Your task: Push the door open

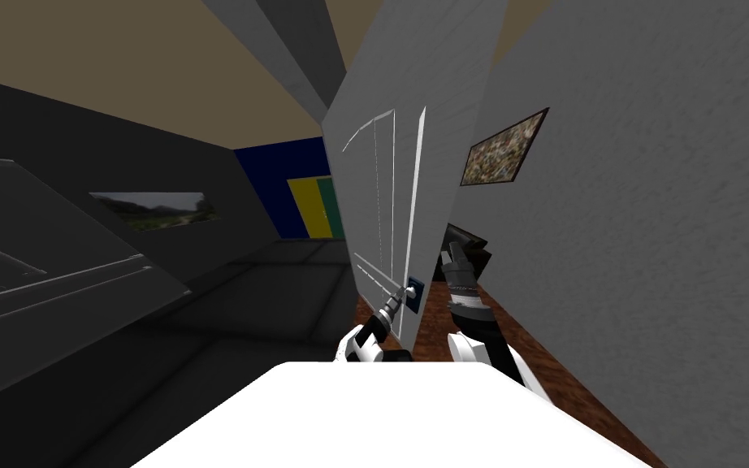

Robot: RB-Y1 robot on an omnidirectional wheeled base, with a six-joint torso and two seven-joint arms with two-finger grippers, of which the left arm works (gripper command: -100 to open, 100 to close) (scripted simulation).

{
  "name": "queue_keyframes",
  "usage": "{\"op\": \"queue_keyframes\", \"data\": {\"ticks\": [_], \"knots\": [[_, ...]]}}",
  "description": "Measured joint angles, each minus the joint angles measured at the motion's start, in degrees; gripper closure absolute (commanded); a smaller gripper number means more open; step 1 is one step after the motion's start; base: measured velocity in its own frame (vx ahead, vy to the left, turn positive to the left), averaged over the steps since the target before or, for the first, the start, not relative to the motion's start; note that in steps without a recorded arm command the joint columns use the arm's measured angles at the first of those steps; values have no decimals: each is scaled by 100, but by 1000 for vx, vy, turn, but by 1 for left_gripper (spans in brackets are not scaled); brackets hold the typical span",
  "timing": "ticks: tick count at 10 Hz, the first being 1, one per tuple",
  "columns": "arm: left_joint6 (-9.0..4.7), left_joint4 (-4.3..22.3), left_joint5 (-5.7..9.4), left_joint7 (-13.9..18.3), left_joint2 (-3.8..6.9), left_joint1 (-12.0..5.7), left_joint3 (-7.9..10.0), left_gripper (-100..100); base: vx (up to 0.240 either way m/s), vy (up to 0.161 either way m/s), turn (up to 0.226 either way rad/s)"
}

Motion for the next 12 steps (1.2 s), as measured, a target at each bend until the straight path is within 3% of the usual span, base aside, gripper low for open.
{"op": "queue_keyframes", "data": {"ticks": [7,8,12], "knots": [[-168,580,-46,505,46,-560,217,-100,-15,101,-39],[-197,686,-56,598,18,-665,261,-100,-55,101,-82],[-301,1125,-105,953,-284,-1079,449,-100,-173,7,-42]]}}
